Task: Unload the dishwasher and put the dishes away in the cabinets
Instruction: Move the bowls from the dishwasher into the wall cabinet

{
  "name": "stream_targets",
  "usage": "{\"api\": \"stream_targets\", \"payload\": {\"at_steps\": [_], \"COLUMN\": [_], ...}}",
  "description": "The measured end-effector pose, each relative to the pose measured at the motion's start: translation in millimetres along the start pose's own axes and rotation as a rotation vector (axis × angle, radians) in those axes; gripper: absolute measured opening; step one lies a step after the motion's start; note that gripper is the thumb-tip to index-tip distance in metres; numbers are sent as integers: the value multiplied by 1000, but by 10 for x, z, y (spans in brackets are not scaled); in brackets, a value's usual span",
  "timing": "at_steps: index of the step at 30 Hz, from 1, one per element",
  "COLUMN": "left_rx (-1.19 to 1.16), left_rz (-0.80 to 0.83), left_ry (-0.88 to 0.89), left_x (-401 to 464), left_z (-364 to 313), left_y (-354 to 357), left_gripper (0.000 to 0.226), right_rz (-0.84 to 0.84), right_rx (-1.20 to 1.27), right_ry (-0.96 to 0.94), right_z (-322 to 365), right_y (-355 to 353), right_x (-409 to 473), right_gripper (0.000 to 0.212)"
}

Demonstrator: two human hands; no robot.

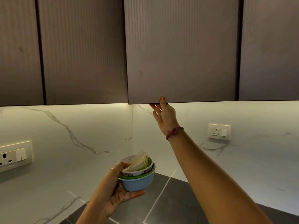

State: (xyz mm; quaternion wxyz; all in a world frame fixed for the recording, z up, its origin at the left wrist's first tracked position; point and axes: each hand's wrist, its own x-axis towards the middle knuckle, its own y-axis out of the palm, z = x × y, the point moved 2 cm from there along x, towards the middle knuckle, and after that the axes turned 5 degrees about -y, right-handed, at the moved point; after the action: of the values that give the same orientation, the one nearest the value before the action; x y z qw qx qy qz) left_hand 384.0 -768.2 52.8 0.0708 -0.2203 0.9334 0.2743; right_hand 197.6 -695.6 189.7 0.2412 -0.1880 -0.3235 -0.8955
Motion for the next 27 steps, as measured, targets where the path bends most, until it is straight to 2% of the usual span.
{"api": "stream_targets", "payload": {"at_steps": [4, 9, 15, 20, 21, 22, 25, 27], "left_rx": [28, 34, 53, 28, 37, 38, 71, 76], "left_rz": [40, 83, 143, 310, 339, 344, 226, 244], "left_ry": [-72, -227, -371, -409, -419, -431, -367, -343], "left_x": [-261, -439, -553, -575, -620, -682, -849, -963], "left_z": [36, 198, 420, 594, 625, 628, 622, 668], "left_y": [-92, -55, 136, 250, 278, 312, 391, 461], "left_gripper": [29, 34, 34, 80, 82, 74, 33, 29], "right_rz": [4, -4, -77, -61, -73, -92, -151, -180], "right_rx": [120, 230, 297, 382, 395, 397, 385, 387], "right_ry": [-3, 9, 47, -2, 7, 34, 106, 81], "right_z": [247, 662, 997, 1172, 1224, 1275, 1435, 1549], "right_y": [48, -36, -132, -266, -287, -311, -419, -476], "right_x": [-470, -987, -1335, -1505, -1545, -1583, -1713, -1799], "right_gripper": [33, 23, 24, 32, 34, 37, 37, 33]}}
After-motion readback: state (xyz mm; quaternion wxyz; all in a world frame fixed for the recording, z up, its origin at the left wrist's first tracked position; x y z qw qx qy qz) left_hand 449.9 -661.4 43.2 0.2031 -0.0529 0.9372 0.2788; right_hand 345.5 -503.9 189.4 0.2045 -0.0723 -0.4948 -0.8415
